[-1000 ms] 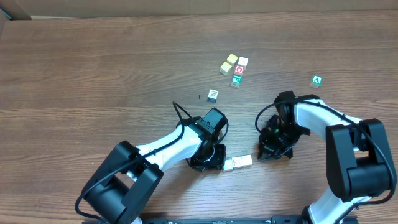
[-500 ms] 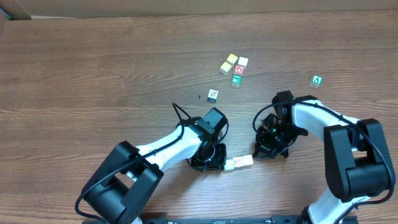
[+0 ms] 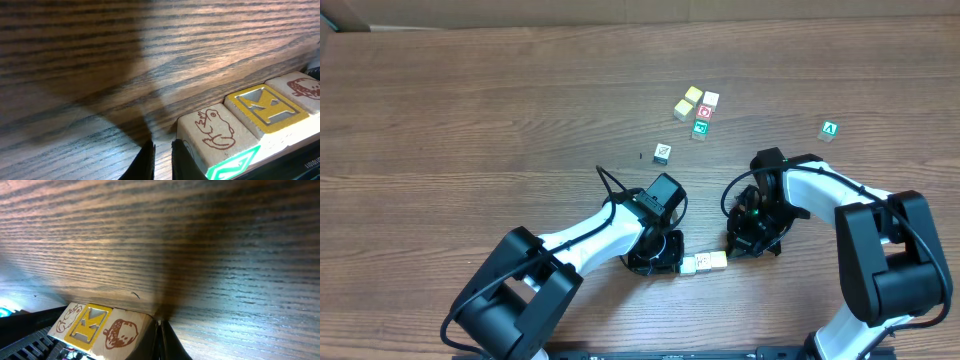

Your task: Flip 3 blocks

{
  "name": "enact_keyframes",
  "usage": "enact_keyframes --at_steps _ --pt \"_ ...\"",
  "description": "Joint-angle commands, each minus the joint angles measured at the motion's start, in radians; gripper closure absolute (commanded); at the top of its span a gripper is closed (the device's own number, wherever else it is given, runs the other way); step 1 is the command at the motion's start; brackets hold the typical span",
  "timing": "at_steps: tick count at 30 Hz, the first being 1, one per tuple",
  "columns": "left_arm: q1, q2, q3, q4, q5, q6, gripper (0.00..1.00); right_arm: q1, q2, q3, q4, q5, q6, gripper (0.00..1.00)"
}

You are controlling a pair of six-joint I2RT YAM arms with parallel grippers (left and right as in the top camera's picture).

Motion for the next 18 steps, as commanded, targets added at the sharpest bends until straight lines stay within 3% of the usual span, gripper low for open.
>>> enact_keyframes --at_steps 1,18 --pt "-0.011 0.074 -0.048 0.052 -0.120 -0.010 0.91 0.028 0.005 -0.013 -0.007 -0.001 0.012 0.96" --pt "0.014 0.074 -0.048 0.063 -0.146 0.015 0.90 0.028 0.005 -0.044 0.009 0.010 0.012 0.88"
